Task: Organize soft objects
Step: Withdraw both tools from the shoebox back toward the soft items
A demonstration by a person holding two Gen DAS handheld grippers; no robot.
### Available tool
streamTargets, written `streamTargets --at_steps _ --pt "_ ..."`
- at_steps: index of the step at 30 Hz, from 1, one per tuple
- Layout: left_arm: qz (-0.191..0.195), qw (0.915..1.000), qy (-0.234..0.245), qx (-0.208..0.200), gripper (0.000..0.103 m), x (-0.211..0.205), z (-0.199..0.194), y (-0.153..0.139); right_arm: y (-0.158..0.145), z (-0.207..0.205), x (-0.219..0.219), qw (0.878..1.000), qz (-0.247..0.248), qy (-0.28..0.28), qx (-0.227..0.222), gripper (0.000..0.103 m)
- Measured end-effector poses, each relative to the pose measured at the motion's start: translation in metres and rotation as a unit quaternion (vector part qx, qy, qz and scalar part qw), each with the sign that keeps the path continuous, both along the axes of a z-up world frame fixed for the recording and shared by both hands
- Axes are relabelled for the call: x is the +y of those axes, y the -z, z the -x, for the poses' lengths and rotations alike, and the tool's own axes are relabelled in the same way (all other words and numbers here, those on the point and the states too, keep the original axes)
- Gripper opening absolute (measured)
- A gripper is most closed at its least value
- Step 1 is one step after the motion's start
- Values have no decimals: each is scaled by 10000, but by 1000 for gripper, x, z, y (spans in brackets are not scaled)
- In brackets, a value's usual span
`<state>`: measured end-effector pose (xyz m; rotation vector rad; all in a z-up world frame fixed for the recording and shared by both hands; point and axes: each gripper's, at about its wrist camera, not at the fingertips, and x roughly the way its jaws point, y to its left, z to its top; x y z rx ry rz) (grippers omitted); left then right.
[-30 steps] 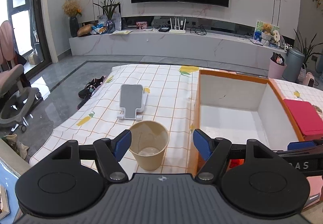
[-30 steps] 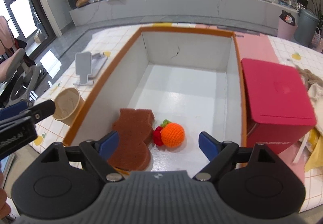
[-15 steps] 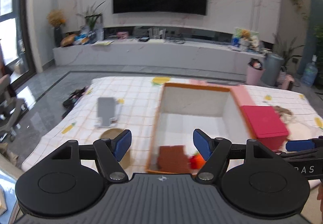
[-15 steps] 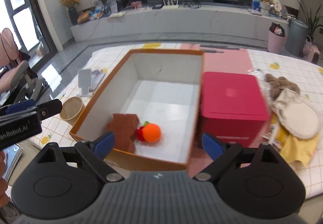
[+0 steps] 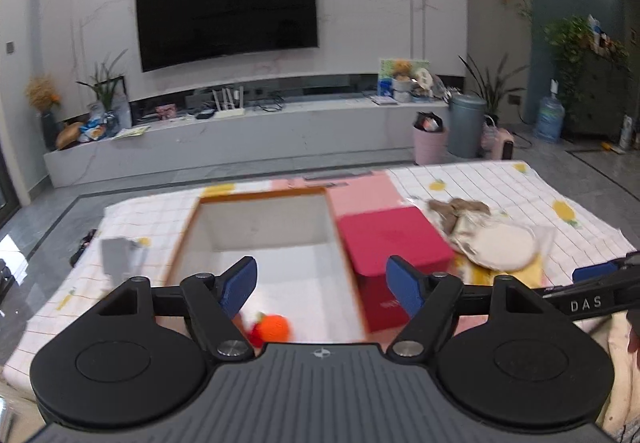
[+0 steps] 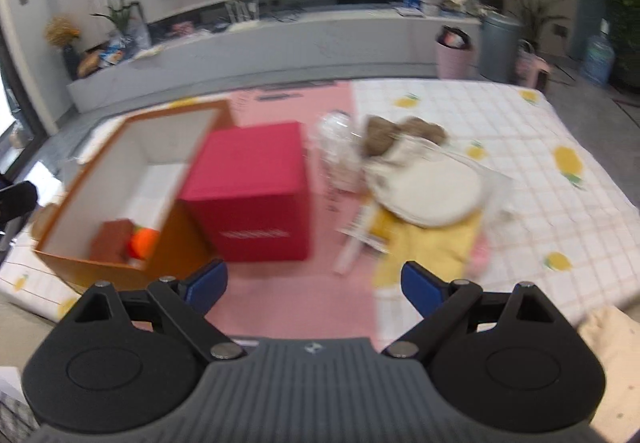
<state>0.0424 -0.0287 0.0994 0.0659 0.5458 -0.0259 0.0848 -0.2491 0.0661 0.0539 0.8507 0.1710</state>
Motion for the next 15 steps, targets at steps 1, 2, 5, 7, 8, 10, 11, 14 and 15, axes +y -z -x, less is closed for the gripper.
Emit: streamTargets --at_steps 1,2,5,7,8,10,11,14,15 --pt "-68 10000 33 31 87 -9 -1 7 5 -1 -8 10000 77 28 44 92" --pt "-147 9998 89 40 87 -18 -1 14 10 -3 -16 9998 156 73 80 92" --pt "-374 9987 330 89 87 -46 -3 37 26 -9 -40 9992 261 228 207 92" --pt "-435 9977 485 185 87 -59 -5 51 38 -14 -52 9986 179 365 326 92" --pt "-431 9971 577 230 87 -65 -7 59 44 -18 -58 9982 99 431 400 92" --pt "-399 9962 719 278 87 -75 -7 73 57 -24 -66 9971 -45 537 538 92" --pt "-405 9955 789 332 87 -80 -9 82 62 -27 -68 9965 -71 593 589 92" --pt "-489 9924 924 646 87 -92 -19 102 78 -40 -73 9939 -25 906 636 92" --pt "-438 9920 955 704 86 -95 -22 108 82 -45 -76 9931 -84 985 630 92"
